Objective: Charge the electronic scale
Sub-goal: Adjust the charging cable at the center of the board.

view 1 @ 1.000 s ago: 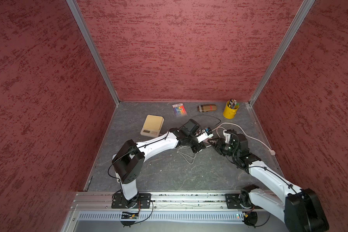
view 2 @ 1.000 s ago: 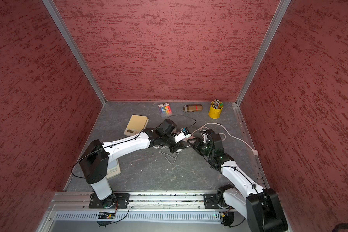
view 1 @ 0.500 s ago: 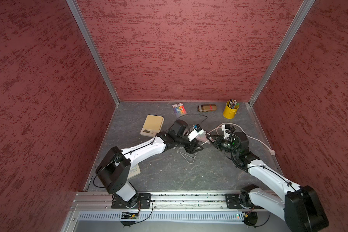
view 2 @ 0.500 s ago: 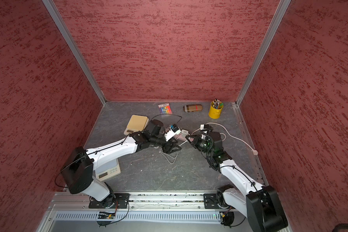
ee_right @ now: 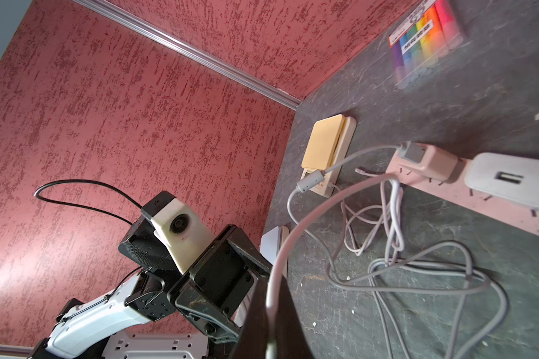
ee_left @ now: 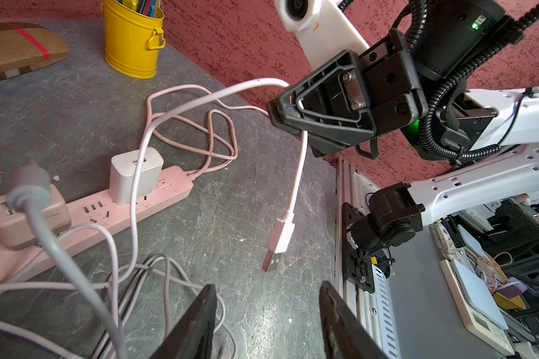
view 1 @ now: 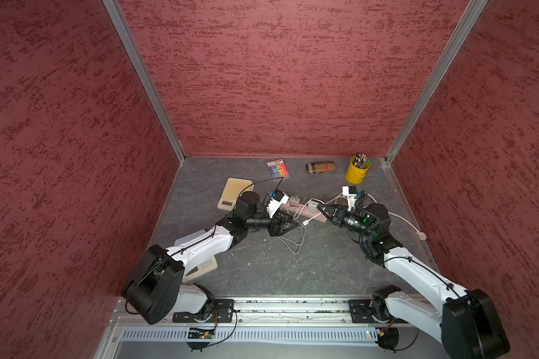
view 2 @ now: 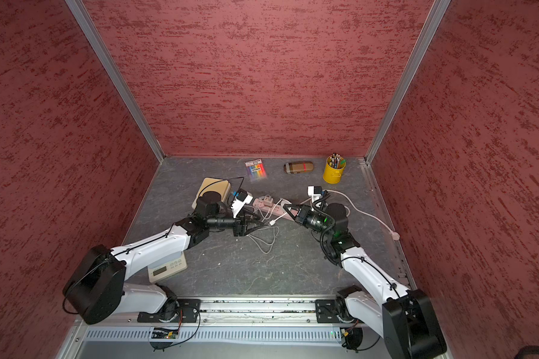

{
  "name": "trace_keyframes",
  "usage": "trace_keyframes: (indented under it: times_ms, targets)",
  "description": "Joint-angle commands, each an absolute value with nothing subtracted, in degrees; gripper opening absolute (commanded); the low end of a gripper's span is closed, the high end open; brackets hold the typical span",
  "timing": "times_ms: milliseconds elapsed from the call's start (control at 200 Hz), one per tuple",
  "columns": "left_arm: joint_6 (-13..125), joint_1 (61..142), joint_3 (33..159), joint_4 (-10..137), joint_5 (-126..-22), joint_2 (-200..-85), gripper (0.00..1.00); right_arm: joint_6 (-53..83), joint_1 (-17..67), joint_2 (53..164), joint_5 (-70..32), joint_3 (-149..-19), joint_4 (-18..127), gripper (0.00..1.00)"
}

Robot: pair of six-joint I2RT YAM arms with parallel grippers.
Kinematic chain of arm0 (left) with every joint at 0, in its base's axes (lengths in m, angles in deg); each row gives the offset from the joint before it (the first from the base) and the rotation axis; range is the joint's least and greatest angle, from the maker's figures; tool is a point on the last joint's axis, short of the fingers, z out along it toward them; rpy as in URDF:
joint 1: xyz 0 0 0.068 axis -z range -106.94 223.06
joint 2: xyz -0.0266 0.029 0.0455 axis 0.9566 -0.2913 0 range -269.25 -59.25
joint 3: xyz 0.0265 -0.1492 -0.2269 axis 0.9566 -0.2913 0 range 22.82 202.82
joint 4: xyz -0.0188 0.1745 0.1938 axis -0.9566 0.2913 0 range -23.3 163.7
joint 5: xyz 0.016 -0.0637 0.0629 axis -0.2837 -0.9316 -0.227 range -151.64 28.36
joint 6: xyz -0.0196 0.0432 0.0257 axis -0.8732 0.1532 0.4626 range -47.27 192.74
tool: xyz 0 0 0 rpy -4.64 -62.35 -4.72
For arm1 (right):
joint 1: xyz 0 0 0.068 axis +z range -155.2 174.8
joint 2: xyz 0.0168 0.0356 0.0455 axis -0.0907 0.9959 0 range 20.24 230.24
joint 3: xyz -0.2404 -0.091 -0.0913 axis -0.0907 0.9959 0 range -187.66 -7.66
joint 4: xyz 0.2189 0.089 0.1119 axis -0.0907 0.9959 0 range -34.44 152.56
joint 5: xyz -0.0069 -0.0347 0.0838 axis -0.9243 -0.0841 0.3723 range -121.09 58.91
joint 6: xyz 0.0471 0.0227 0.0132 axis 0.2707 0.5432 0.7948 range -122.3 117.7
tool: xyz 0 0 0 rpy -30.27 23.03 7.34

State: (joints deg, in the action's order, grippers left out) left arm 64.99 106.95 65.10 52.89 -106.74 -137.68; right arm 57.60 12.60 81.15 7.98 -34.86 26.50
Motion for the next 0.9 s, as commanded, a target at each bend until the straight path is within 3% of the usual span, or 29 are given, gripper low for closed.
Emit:
trace_keyframes:
  times_ms: [0,130,476,511,561,671,721,786,852,892]
  targets:
    - [65.0,108.0,65.8,49.8,-107.0,-138.6,0.54,60.2,12.7,81.8,10.4,-36.8,21.1,0.0]
    - [64.5,108.6,66.8,48.5,-108.0,-140.7,0.49,61.9,12.7,82.7,12.1,-36.9,19.2,0.0]
    - [63.9,109.3,68.5,47.5,-110.5,-143.5,0.22,64.7,12.7,84.8,12.5,-37.4,16.0,0.0]
    - [63.9,109.4,68.6,47.8,-110.3,-143.6,0.16,65.0,12.7,84.9,12.4,-37.4,15.6,0.0]
    - [63.6,109.4,68.7,48.3,-109.5,-143.6,0.0,65.4,12.7,85.1,11.9,-37.4,15.6,0.0]
    - [64.8,109.5,69.0,50.1,-107.5,-142.9,0.0,66.5,12.7,85.2,10.7,-37.7,15.9,0.0]
    - [66.8,109.9,69.5,52.5,-105.5,-142.0,0.0,66.6,12.7,85.0,9.4,-38.4,18.6,0.19]
    - [71.4,111.2,70.8,58.1,-100.3,-140.8,0.0,66.2,12.8,84.5,8.1,-39.3,22.2,0.25]
    - [76.3,112.8,72.9,63.9,-94.1,-140.1,0.0,65.3,12.8,83.3,6.8,-40.5,26.8,0.44]
    - [78.4,113.6,74.3,66.4,-90.7,-139.9,0.0,64.3,12.9,82.3,5.9,-41.2,30.2,0.48]
